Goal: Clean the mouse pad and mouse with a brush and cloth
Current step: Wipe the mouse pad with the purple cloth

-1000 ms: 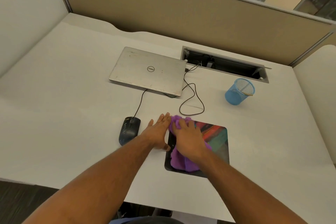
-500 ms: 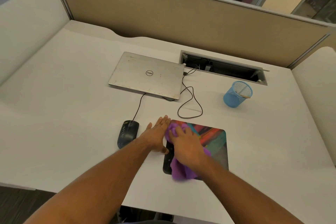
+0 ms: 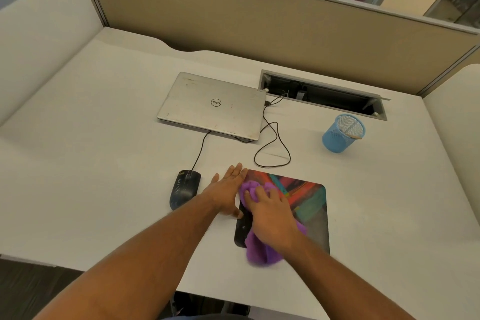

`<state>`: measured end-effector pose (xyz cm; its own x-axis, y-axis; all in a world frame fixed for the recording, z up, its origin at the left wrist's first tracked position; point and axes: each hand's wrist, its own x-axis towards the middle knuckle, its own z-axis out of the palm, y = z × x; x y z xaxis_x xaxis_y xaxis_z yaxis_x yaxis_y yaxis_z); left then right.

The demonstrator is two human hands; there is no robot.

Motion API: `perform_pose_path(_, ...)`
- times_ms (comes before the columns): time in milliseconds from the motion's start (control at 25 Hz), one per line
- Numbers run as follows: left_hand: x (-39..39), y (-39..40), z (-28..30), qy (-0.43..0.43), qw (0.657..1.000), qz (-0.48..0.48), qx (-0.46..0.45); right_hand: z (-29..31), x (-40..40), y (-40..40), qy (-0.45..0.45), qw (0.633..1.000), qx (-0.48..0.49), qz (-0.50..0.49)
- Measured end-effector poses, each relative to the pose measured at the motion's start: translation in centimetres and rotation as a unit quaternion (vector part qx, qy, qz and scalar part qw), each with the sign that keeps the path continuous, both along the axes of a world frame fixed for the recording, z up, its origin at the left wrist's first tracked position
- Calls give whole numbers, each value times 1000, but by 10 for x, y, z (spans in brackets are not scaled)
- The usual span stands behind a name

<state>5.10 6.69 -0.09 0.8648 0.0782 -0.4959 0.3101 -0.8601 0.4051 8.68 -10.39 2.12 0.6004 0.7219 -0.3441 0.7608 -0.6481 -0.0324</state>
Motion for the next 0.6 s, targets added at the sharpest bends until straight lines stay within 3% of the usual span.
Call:
perform_pose_path(120,1,1,-2,7,1000,-1,2,-3,24,-20,-3,999,-11,-38)
perform_pose_path(240,2,0,0,15,1000,0,4,7,55,13,-11,995,-37,-92)
perform_pose_path(360,2,0,2,14,1000,0,-1,10,35,34,1,997,-19,-75)
perform_pose_path(480,1,0,0,8,1000,-3,3,-2,-2,1,-3,999,-12,-32)
perform_pose_path(600,1,0,-1,8,1000,-2,2,-5,22,-25,-16,998,-14,-59)
